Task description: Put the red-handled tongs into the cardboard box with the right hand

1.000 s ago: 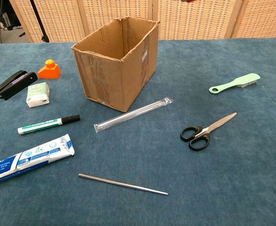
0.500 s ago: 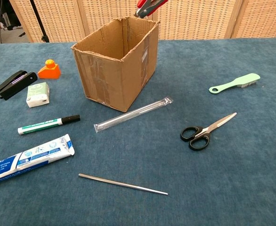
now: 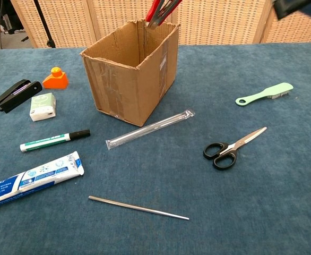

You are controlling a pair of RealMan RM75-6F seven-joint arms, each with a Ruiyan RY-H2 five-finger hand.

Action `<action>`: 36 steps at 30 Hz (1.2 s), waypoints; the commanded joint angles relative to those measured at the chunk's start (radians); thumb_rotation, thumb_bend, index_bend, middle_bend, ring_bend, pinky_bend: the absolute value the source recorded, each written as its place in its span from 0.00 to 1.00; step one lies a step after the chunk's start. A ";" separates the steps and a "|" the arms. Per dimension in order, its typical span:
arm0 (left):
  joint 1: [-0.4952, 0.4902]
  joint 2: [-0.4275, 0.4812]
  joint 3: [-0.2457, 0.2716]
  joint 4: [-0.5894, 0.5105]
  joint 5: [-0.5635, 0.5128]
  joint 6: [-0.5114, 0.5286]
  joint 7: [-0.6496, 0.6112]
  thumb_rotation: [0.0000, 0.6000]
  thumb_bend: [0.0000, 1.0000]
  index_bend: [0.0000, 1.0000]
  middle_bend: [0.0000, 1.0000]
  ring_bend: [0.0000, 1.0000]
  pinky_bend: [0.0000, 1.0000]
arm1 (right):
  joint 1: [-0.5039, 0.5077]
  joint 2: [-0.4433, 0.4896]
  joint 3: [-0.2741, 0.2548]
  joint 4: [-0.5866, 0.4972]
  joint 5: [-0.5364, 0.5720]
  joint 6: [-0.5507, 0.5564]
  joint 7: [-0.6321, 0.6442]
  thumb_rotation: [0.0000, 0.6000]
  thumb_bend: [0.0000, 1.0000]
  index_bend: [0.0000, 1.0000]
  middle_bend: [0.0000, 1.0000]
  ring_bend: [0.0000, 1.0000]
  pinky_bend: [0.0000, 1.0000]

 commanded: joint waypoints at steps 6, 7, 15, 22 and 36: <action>-0.003 -0.003 0.001 -0.004 -0.002 -0.006 0.011 1.00 0.00 0.00 0.00 0.00 0.05 | -0.001 -0.073 -0.014 0.027 0.026 0.042 -0.034 1.00 0.01 0.00 0.00 0.03 0.02; -0.003 -0.003 0.001 -0.004 -0.002 -0.006 0.010 1.00 0.00 0.00 0.00 0.00 0.05 | -0.003 -0.081 -0.009 0.023 0.035 0.052 -0.035 1.00 0.00 0.00 0.00 0.00 0.00; -0.006 -0.005 0.002 -0.002 -0.001 -0.011 0.010 1.00 0.00 0.00 0.00 0.00 0.05 | -0.003 -0.126 0.011 0.043 -0.053 0.143 0.017 1.00 0.00 0.00 0.00 0.00 0.00; -0.006 -0.003 0.003 -0.002 0.001 -0.009 0.005 1.00 0.00 0.00 0.00 0.00 0.05 | -0.008 -0.076 0.031 -0.020 -0.130 0.178 0.039 1.00 0.00 0.00 0.00 0.00 0.00; 0.011 0.009 0.009 -0.008 0.037 0.035 -0.027 1.00 0.00 0.00 0.00 0.00 0.05 | -0.341 0.259 -0.083 -0.341 -0.298 0.367 0.473 1.00 0.00 0.00 0.00 0.00 0.00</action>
